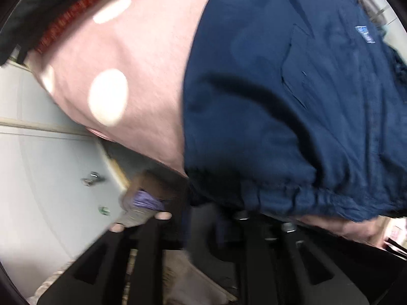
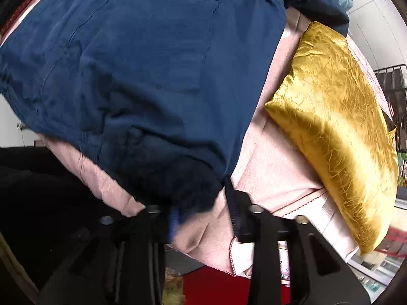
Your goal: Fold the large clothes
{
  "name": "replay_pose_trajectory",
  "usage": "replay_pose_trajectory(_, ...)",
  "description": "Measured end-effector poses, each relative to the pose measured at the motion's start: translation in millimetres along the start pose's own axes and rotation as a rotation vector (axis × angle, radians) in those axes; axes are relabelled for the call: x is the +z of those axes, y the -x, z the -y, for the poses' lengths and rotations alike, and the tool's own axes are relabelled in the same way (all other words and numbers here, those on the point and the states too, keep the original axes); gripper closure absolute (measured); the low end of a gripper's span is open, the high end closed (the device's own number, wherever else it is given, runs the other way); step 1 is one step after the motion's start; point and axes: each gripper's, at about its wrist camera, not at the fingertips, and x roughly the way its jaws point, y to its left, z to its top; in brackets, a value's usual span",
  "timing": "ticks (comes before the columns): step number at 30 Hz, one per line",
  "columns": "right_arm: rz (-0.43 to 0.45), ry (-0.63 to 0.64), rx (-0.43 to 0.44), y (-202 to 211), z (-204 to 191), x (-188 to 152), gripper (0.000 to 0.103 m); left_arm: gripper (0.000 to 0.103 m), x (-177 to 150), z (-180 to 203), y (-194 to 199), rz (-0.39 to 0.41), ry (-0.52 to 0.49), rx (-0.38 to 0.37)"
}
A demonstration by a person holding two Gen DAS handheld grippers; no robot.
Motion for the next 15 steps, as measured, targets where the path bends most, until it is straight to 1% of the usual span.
replay_pose_trajectory(1, 0.013, -0.010, 0.002, 2.4, 3.6, -5.4, 0.057, 0.052, -2.1, -5.0, 2.9, 0.005, -0.013, -0.036)
replay_pose_trajectory(2, 0.021, -0.035, 0.014, 4.8, 10.0, -11.8, 0.048, 0.034, -2.2, -8.5, 5.8, 0.015, -0.028, -0.060)
replay_pose_trajectory(3, 0.020, -0.057, 0.035, 7.0, 16.3, -17.2, 0.042, 0.030, -5.4, -15.5, 13.9, 0.040, -0.048, -0.077)
replay_pose_trajectory(5, 0.011, -0.132, 0.127, 12.3, 32.8, -26.0, 0.039, 0.028, -13.2, -32.7, 27.5, 0.073, -0.052, -0.084)
replay_pose_trajectory(7, 0.012, -0.191, 0.212, 19.9, 46.7, -30.7, 0.035, 0.028, -15.0, -54.9, 40.3, 0.095, -0.009, -0.127)
replay_pose_trajectory(8, 0.017, -0.203, 0.260, 25.8, 54.0, -33.1, 0.031, 0.028, -14.3, -63.6, 47.4, 0.110, 0.009, -0.136)
replay_pose_trajectory(9, 0.028, -0.195, 0.279, 32.1, 58.4, -33.8, 0.031, 0.028, -11.2, -77.5, 56.8, 0.137, 0.037, -0.148)
replay_pose_trajectory(11, 0.053, -0.180, 0.282, 44.6, 69.3, -35.6, 0.031, 0.027, -2.5, -94.4, 69.2, 0.172, 0.082, -0.148)
replay_pose_trajectory(12, 0.068, -0.191, 0.291, 49.3, 76.1, -35.5, 0.031, 0.026, 5.5, -104.8, 76.4, 0.201, 0.125, -0.147)
replay_pose_trajectory(13, 0.102, -0.233, 0.299, 55.6, 89.0, -33.0, 0.030, 0.024, 9.0, -106.9, 85.9, 0.219, 0.147, -0.159)
replay_pose_trajectory(14, 0.125, -0.274, 0.309, 59.1, 101.7, -27.2, 0.029, 0.021, 18.0, -111.3, 90.6, 0.248, 0.172, -0.191)
replay_pose_trajectory(15, 0.149, -0.329, 0.330, 58.8, 111.7, -22.9, 0.027, 0.021, 20.2, -111.0, 95.4, 0.264, 0.182, -0.208)
